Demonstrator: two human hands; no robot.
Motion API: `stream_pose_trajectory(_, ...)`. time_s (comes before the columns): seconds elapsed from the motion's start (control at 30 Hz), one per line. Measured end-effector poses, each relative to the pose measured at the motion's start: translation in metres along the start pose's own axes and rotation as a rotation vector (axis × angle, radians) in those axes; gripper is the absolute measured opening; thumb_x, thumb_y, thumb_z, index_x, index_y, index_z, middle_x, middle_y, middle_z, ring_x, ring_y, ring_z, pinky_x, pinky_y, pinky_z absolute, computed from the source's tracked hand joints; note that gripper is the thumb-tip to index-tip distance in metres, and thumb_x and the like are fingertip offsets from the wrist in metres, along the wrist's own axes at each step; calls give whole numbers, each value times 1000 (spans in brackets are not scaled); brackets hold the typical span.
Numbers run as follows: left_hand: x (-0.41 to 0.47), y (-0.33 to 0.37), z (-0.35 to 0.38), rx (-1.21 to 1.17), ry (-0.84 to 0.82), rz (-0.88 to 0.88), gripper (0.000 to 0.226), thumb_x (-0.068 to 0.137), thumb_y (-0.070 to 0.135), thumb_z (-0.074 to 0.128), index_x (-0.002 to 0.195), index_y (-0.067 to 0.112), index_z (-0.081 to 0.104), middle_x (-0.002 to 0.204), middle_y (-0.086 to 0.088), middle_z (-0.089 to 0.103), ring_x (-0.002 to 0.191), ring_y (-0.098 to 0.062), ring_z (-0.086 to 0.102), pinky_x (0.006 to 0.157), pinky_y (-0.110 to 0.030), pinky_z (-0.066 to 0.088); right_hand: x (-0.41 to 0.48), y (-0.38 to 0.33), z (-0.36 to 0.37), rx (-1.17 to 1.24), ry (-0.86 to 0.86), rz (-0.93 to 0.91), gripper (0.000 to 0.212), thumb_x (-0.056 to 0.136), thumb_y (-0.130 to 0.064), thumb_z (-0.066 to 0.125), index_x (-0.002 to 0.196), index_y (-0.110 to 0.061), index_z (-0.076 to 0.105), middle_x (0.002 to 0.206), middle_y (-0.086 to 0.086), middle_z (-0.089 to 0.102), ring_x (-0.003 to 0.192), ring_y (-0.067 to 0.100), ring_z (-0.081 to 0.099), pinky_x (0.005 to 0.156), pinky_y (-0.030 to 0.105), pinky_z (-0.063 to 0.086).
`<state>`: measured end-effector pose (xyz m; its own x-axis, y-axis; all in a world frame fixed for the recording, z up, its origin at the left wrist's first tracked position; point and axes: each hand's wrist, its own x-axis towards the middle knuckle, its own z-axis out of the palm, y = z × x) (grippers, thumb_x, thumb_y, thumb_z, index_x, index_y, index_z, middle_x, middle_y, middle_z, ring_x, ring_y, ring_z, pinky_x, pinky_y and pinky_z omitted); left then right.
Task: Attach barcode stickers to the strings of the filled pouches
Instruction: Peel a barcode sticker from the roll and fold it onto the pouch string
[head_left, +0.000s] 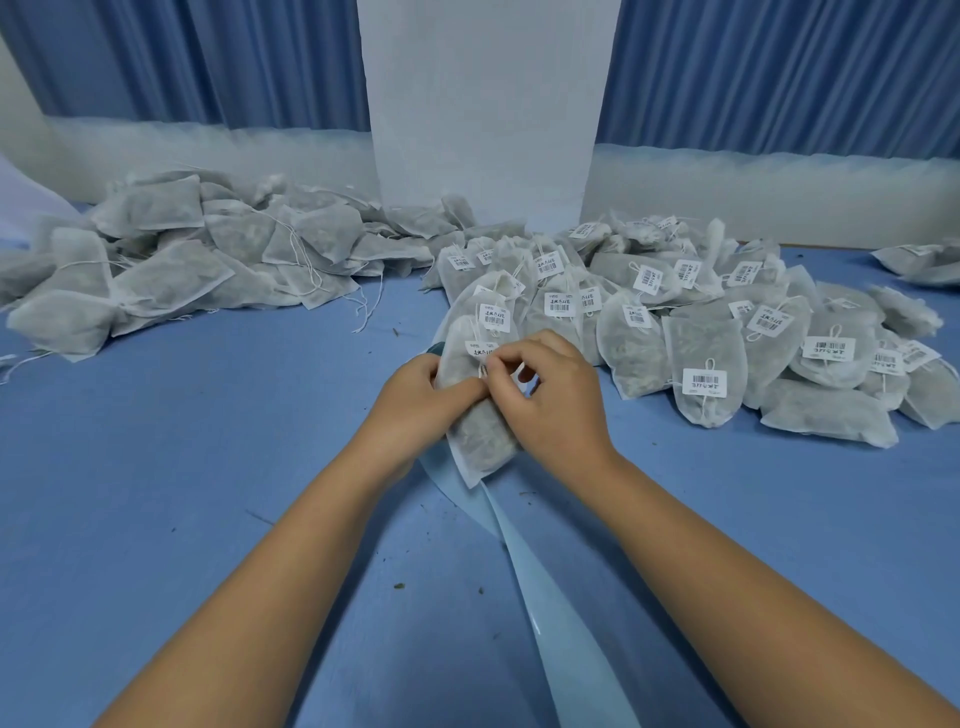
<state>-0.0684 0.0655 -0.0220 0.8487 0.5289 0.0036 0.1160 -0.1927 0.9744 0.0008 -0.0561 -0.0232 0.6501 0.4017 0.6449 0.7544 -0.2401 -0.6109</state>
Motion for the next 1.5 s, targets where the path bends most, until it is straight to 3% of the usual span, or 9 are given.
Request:
stream_pose_trajectory(0.17, -3, 2, -1, 8, -4, 31, 49, 66, 43, 69, 101, 10, 69, 101, -12, 74, 100, -30, 70, 86, -50, 55, 1, 2, 0, 16, -65, -4, 8, 86, -15, 71, 89, -13, 78, 86, 1, 61, 84, 16, 57, 73, 14, 38)
stream_pose_trajectory(0.33, -3, 3, -4, -40, -27, 29, 44, 69, 41, 72, 103, 12, 69, 99, -7, 75, 96, -23, 71, 82, -41, 56, 1, 1, -4, 90, -110, -21, 14, 87, -14, 66, 91, -12, 79, 89, 4, 60, 91, 21, 56, 82, 20, 41)
stream_pose_trajectory(0.5, -1, 2, -4, -153, 22, -19, 25, 93, 37, 64, 95, 13, 69, 85, -4, 72, 87, -23, 67, 82, -45, 57, 5, 0, -9, 219, -192, 77, 12, 91, -12, 66, 88, -14, 78, 94, -1, 56, 95, 15, 55, 85, 20, 41)
stream_pose_trajectory(0.67, -1, 3, -4, -142, 26, 22, 28, 99, 37, 57, 84, 21, 74, 86, -5, 74, 80, -21, 67, 78, -45, 55, 12, 0, -10, 427, -19, 326, 15, 83, -21, 77, 92, -23, 65, 93, -2, 62, 73, 1, 52, 74, 15, 46)
stream_pose_trajectory(0.77, -3, 3, -5, -149, -47, 50, 27, 98, 37, 58, 80, 30, 77, 83, 2, 75, 74, -12, 69, 71, -38, 55, 16, 3, -12, 615, -203, 565, 10, 87, -31, 73, 84, -22, 75, 88, 0, 74, 76, 7, 68, 72, 24, 54)
stream_pose_trajectory(0.87, -4, 2, -6, -178, -98, 55, 23, 98, 37, 58, 91, 25, 77, 94, -3, 76, 83, -15, 70, 81, -41, 53, 17, 8, -13, 820, -310, 698, 19, 90, -26, 69, 74, -19, 79, 85, 6, 76, 77, 16, 71, 69, 28, 57)
stream_pose_trajectory(1.03, -6, 3, -4, -263, -150, 55, 22, 99, 35, 56, 94, 29, 77, 98, -5, 75, 87, -19, 68, 85, -43, 48, 18, 9, -11, 1184, -384, 851, 24, 92, -15, 62, 105, 3, 69, 103, 18, 72, 91, 25, 71, 81, 35, 59)
stream_pose_trajectory(1.2, -3, 3, -4, -277, -92, 56, 25, 99, 37, 57, 87, 29, 78, 91, -2, 76, 80, -14, 69, 82, -38, 52, 21, 9, -11, 1152, -328, 877, 36, 91, -19, 65, 119, 4, 64, 112, 18, 67, 103, 26, 64, 103, 43, 49)
stream_pose_trajectory(1.5, 1, -5, 1, -239, 20, 79, 27, 98, 35, 59, 86, 17, 76, 88, -5, 74, 80, -16, 65, 81, -39, 51, 16, 11, -12, 880, -367, 739, 23, 89, -25, 70, 101, -6, 74, 100, 12, 74, 95, 25, 68, 88, 37, 53)
